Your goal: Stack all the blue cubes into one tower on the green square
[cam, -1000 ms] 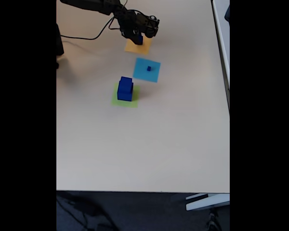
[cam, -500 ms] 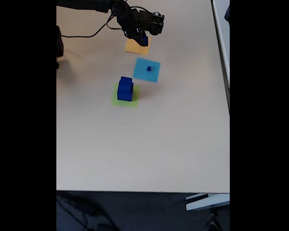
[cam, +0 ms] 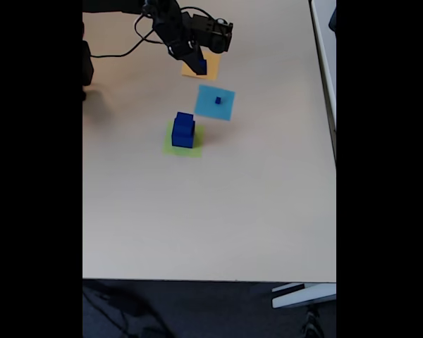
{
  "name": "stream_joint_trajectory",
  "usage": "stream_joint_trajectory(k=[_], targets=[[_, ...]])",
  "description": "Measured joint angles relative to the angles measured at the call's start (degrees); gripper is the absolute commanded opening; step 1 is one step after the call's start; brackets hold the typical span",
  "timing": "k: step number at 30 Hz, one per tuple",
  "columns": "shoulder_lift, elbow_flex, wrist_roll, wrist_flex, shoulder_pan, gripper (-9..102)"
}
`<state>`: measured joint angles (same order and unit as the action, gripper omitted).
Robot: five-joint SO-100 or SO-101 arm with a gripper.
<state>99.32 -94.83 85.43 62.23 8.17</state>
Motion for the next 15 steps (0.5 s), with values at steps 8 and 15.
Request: stream_joint_trajectory(k=[8, 15], targets=[[0.35, 0.00, -4.48, 3.16, 5.01, 2], [1.49, 0.00, -8.61, 3.25, 9.58, 3]])
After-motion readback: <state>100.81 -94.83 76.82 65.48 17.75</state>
